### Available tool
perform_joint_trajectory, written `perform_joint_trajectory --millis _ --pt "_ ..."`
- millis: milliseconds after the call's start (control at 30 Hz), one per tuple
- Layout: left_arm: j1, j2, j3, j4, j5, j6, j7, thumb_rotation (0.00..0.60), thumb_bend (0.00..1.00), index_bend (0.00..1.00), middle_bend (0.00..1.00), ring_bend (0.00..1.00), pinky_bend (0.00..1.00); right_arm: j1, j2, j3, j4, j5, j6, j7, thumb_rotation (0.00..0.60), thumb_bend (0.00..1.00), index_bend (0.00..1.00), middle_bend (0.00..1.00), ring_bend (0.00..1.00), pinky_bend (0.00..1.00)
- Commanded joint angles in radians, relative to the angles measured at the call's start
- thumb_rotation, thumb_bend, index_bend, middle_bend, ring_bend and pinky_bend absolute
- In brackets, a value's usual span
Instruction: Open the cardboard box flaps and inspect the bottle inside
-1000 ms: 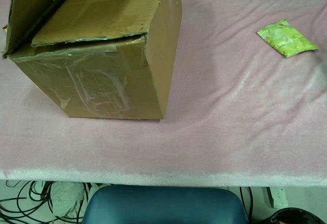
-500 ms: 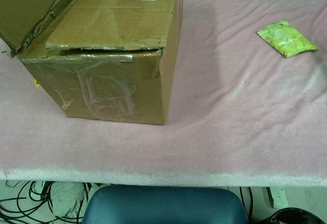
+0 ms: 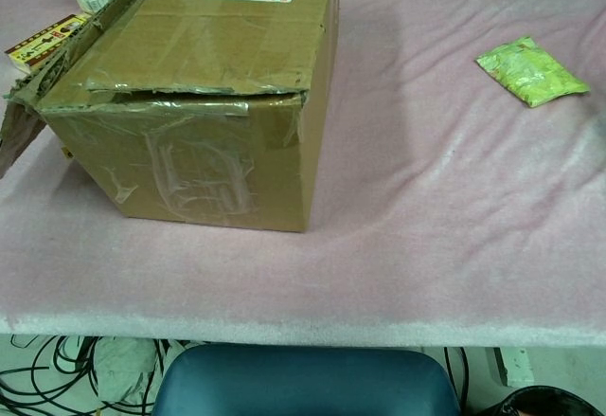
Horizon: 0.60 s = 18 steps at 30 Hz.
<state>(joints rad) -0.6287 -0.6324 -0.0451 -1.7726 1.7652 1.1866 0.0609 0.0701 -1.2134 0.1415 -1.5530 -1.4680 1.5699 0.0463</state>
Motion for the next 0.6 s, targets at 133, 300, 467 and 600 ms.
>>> perform_joint_trajectory --millis 133,300,467,600 --pt "0.185 -0.118 0.04 -0.033 -0.12 0.18 -0.022 0.6 0.19 0.03 0.06 0.07 0.13 0.002 0.017 -0.006 -0.018 -0.025 0.006 -0.003 0.6 0.22 0.0 0.0 0.04 0.22" --pt "0.294 -0.239 0.074 -0.053 -0.18 0.259 -0.011 0.6 0.15 0.0 0.01 0.01 0.06 0.012 0.046 -0.006 -0.045 -0.063 0.015 -0.025 0.6 0.22 0.0 0.0 0.04 0.22" --pt "0.369 -0.338 0.09 -0.005 -0.213 0.317 0.005 0.6 0.15 0.0 0.0 0.01 0.05 0.047 0.087 0.01 -0.069 -0.11 0.005 -0.089 0.6 0.23 0.0 0.0 0.04 0.22" --pt "0.409 -0.402 0.084 0.066 -0.22 0.364 -0.026 0.6 0.15 0.0 0.0 0.01 0.05 0.102 0.14 0.035 -0.113 -0.139 -0.046 -0.145 0.6 0.25 0.0 0.0 0.04 0.22"
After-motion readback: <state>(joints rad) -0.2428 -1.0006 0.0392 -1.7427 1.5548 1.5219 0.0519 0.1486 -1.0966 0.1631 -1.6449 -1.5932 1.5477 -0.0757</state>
